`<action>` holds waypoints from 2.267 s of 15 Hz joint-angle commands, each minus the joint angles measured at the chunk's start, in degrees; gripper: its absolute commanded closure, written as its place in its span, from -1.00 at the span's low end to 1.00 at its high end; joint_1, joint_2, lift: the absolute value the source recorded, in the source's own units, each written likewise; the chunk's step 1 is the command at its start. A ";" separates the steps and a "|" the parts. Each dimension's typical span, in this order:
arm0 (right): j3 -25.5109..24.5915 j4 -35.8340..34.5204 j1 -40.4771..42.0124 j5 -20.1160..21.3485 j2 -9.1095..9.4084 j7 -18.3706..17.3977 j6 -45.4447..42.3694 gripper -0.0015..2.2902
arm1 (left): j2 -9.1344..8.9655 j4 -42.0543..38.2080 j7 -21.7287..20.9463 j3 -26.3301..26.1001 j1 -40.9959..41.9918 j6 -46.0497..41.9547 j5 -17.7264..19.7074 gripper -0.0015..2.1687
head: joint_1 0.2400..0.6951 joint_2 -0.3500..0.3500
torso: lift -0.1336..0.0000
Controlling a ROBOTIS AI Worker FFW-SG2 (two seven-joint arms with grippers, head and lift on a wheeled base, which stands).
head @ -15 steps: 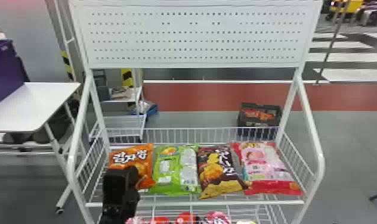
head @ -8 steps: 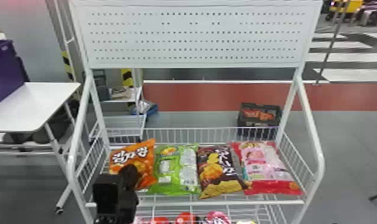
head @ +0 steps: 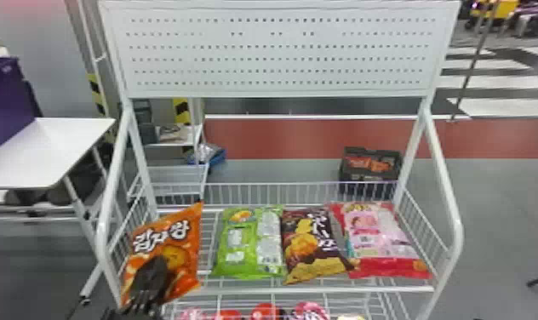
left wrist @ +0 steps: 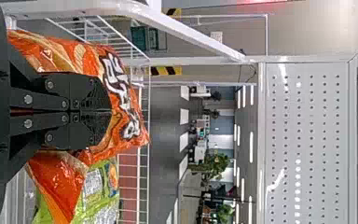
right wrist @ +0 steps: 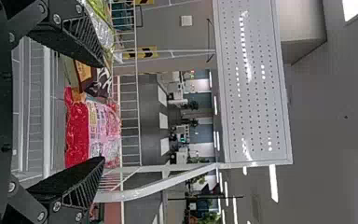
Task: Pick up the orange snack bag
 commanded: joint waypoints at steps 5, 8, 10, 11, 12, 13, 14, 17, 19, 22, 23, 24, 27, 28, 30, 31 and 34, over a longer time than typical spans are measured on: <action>0.49 0.42 -0.37 0.02 0.17 0.02 0.00 -0.83 | 1.94 -2.79 -0.70 1.93 10.55 -11.21 0.00 0.26 | 0.14 0.00 | 1.00; 0.58 0.42 -0.46 0.02 0.17 0.02 0.18 -0.83 | 2.02 -2.70 -1.40 3.69 14.33 -15.95 0.00 0.26 | 0.14 0.00 | 1.00; 0.76 0.42 -0.55 0.20 0.17 0.02 0.18 -0.83 | 2.02 -3.06 -1.84 4.75 16.62 -19.12 0.00 0.26 | 0.14 0.00 | 1.00; 0.76 0.51 -0.63 0.11 0.17 0.02 0.18 -0.83 | 2.02 -3.41 -2.19 5.27 17.94 -20.88 0.00 0.26 | 0.14 0.00 | 1.00; 0.76 0.51 -0.63 0.02 0.08 0.02 0.35 -0.83 | 2.02 -3.76 -2.72 6.24 19.61 -22.46 -0.17 0.26 | 0.14 0.00 | 1.00; 0.67 0.42 -0.63 -0.07 0.08 0.02 0.53 -0.83 | 2.02 -4.11 -3.68 6.77 20.75 -23.34 -0.26 0.26 | 0.14 0.00 | 1.00; 0.67 0.42 -0.55 -0.07 0.08 0.02 0.53 -0.83 | 2.02 -4.20 -4.04 6.86 21.80 -25.09 -0.44 0.26 | 0.14 0.00 | 1.00; 0.67 0.33 -0.55 -0.07 0.08 0.02 0.70 -0.83 | 2.02 -4.37 -5.88 7.82 24.62 -27.56 -1.32 0.26 | 0.14 0.00 | 1.00; 0.58 0.42 -0.55 -0.07 0.08 0.02 0.88 -0.83 | 2.02 -4.29 -6.85 8.35 26.02 -28.43 -1.49 0.26 | 0.14 0.00 | 1.00; 0.58 0.42 -0.46 -0.16 -0.01 -0.15 0.88 -0.83 | 2.02 -4.02 -7.11 8.26 26.99 -28.96 -2.11 0.26 | 0.14 0.00 | 1.00; 0.58 0.33 -0.37 -0.16 -0.01 -0.24 0.88 -0.83 | 2.02 -3.85 -7.20 8.09 26.99 -28.96 -2.37 0.26 | 0.14 0.00 | 1.00; 0.58 0.24 -0.37 -0.16 -0.01 -0.24 0.88 -0.83 | 1.94 -3.67 -7.55 8.00 26.99 -28.96 -2.37 0.26 | 0.14 0.00 | 1.00; 0.58 -0.02 -0.02 -0.16 -0.10 -0.68 0.88 -0.83 | 1.94 -3.67 -7.55 8.17 26.99 -29.67 -2.37 0.26 | 0.14 0.00 | 1.00; 0.49 -0.11 0.07 -0.16 -0.10 -0.77 0.88 -0.83 | 1.94 -3.58 -7.55 8.17 27.08 -29.67 -2.37 0.26 | 0.14 0.00 | 1.00; 0.49 -0.28 0.24 -0.16 -0.18 -0.77 0.88 -0.83 | 1.94 -3.58 -7.55 8.17 27.08 -30.19 -2.37 0.26 | 0.14 0.00 | 1.00; 0.41 -0.37 0.33 -0.07 -0.18 -0.77 1.05 -0.83 | 1.94 -3.58 -7.55 8.17 27.08 -30.37 -2.37 0.26 | 0.14 0.00 | 1.00; 0.32 -0.72 0.42 -0.07 -0.18 -0.77 1.76 -0.83 | 1.94 -3.58 -7.55 8.26 27.08 -30.37 -2.37 0.26 | 0.14 0.00 | 1.00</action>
